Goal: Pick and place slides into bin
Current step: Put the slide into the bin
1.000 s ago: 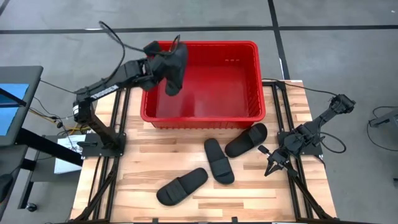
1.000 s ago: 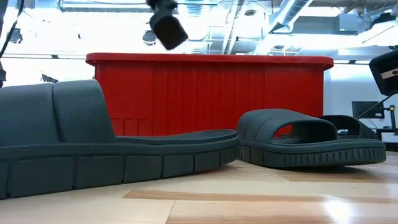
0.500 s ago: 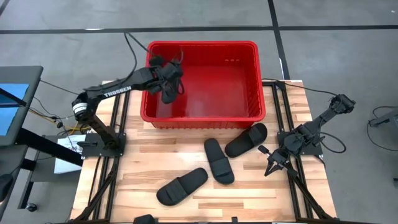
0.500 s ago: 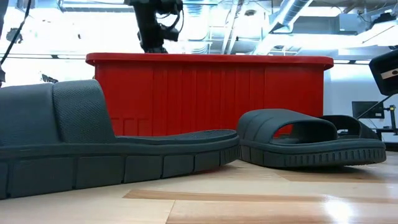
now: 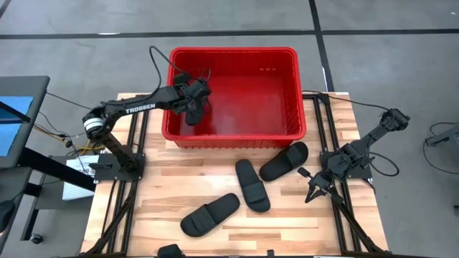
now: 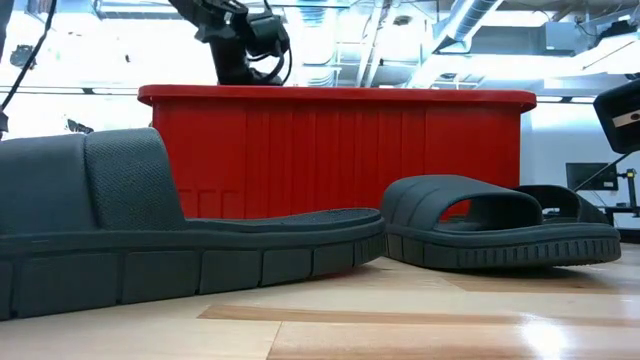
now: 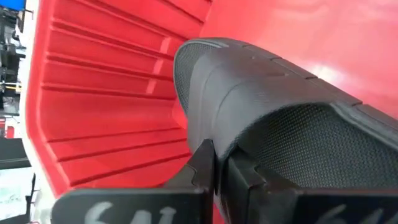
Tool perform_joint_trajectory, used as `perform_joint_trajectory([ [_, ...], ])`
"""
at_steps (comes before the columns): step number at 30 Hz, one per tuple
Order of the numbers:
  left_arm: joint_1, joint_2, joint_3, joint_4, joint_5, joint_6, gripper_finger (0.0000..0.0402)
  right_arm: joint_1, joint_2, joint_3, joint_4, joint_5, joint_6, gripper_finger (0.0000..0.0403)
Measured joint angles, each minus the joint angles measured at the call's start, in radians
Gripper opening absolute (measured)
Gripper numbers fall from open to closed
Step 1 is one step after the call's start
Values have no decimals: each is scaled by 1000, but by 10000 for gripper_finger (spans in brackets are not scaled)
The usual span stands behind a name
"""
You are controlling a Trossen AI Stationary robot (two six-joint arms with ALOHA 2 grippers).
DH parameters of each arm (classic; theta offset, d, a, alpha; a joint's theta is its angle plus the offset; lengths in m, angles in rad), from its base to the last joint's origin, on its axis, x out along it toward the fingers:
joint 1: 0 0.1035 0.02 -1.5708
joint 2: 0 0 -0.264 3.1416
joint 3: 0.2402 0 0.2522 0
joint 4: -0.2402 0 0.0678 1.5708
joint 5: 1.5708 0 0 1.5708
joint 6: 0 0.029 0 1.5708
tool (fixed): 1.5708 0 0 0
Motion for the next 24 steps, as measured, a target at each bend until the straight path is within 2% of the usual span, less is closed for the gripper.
perform_joint_trajectory([
  [10, 10, 0, -58, 27, 2, -27, 0, 0, 0, 0, 0, 0, 0, 0],
  [24, 25, 22, -59, 36, 15, -27, 0, 0, 0, 0, 0, 0, 0, 0],
])
